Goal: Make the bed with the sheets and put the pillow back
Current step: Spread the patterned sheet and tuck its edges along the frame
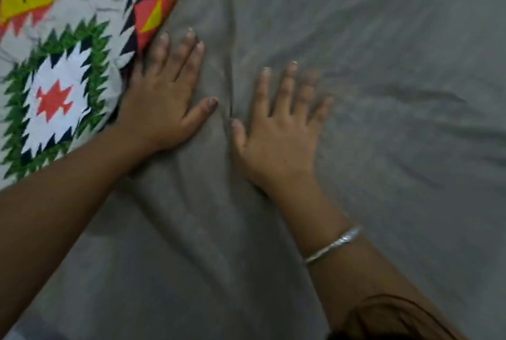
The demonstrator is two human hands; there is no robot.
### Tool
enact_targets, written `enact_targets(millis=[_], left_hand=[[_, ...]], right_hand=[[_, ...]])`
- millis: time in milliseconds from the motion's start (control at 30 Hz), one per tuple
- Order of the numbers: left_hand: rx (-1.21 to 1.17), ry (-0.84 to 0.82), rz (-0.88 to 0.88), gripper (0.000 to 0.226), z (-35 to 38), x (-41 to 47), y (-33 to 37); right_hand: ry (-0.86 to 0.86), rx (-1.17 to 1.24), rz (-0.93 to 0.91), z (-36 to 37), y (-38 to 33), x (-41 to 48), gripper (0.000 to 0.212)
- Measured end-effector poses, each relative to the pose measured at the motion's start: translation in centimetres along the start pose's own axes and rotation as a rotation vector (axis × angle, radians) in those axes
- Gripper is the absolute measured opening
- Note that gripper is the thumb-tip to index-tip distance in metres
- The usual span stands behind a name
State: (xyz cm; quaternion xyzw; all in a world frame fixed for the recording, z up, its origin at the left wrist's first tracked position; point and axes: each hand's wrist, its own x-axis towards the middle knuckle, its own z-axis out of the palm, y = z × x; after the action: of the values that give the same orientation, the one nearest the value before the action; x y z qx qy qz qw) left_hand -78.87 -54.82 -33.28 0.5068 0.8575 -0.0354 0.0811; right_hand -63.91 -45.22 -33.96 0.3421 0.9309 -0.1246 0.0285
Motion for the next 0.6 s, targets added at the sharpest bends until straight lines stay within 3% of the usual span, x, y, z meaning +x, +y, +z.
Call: enact_targets(millis=[133, 200, 300, 467, 533, 600], left_hand=[[-0.036, 0.070, 0.182, 0.065, 0.9, -1.4, -1.3], [-0.060, 0.073, 0.200, 0.066, 1.0, -2.0, -3.2], [-0.040, 0.075, 0.086, 0.068, 1.3, -3.1, -5.8], [-0.065, 0.101, -0.117, 0.062, 0.7, -3.6, -5.3], [-0.138, 0.213, -0.074, 0.058, -0.3, -3.6, -3.6], [-0.239, 0.295, 0.036, 0.062, -0.7, -4.8, -0.5]], right_hand=[[0.006, -0.001, -0.296, 0.5, -3.2, 2.0, 0.080], [0.042, 0.000, -0.222, 0.5, -2.9, 2.7, 0.080], [0.044, -0.035, -0.075, 0.9, -4.5, 3.0, 0.075], [-0.032, 0.010, -0.344, 1.1, -9.5, 3.8, 0.066], [-0.064, 0.089, -0.405, 0.7, -9.2, 4.3, 0.065], [0.083, 0.219, -0.298, -0.1, -7.7, 4.2, 0.053]])
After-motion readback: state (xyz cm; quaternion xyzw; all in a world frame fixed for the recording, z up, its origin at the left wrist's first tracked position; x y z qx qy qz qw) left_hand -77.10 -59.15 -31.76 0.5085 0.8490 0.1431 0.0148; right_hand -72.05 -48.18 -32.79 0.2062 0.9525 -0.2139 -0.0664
